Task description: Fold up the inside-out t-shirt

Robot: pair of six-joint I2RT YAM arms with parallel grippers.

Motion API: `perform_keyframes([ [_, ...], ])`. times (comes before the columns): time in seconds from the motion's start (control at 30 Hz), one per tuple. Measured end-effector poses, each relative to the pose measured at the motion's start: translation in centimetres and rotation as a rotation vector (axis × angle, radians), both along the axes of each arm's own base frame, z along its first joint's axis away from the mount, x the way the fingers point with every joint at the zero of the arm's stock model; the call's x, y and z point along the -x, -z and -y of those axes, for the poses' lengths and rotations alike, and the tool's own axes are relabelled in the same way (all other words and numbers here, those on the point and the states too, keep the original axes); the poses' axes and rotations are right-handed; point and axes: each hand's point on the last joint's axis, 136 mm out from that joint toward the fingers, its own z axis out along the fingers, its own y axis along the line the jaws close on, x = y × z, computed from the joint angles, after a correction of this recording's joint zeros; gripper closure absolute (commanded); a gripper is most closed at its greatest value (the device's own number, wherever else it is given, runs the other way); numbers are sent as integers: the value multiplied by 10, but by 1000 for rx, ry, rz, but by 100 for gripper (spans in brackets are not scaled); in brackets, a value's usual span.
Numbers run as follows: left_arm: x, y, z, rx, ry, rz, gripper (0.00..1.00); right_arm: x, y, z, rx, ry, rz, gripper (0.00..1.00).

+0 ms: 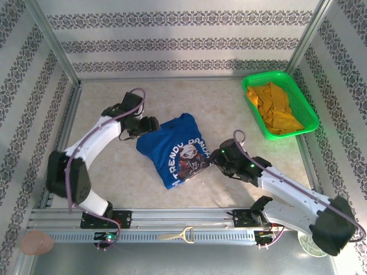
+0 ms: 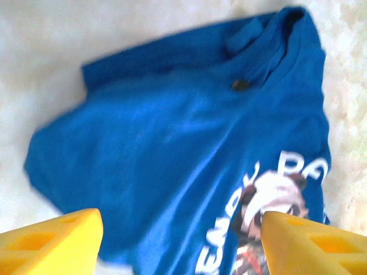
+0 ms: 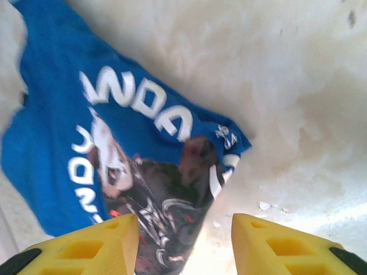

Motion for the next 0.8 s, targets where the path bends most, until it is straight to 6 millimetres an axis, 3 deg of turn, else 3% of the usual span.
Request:
perform_keyframes([
  [0.07,12,7,-4,25,-51,-13,25,-10,-4,6,16,-2,11,51],
  [0.17,11,25,-3,45,-113,-58,25,-29,1,-1,58,-88,-7,51],
  [0.4,-13,64,-1,32,-192,-119,24,-74,9,-49,46,-349,13,58],
  [0.6,-28,76,0,12,-207,-120,24,-79,30,-55,27,-411,-8,60],
  [0.7,-30,79,-1,9,-207,-118,35,-74,40,-54,19,-419,-21,61],
  [0.8,-35,77,1,14,-197,-94,61,-62,57,-49,22,-420,-62,63],
])
